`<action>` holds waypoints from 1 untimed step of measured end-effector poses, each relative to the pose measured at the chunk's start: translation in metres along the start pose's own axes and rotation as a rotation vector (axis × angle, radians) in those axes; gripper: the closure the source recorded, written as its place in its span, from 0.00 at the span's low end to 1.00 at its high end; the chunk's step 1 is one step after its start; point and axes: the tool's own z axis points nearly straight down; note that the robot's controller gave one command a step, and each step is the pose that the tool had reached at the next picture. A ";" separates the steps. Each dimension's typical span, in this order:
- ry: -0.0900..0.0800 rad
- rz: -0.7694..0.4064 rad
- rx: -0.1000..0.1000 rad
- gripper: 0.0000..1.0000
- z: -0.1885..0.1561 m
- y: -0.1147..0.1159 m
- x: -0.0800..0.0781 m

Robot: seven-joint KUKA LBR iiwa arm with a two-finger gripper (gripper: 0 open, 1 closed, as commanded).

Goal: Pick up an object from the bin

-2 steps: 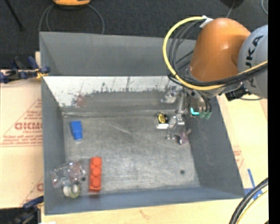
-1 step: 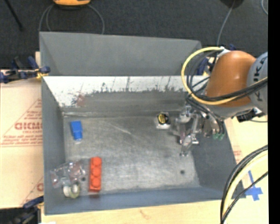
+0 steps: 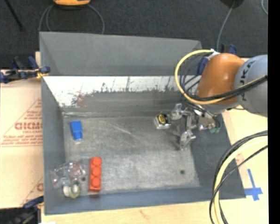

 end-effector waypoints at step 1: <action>0.009 0.181 -0.004 0.00 0.005 -0.035 -0.022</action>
Offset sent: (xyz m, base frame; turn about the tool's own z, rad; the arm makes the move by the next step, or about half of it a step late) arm 0.0266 -0.0283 -0.0085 0.1823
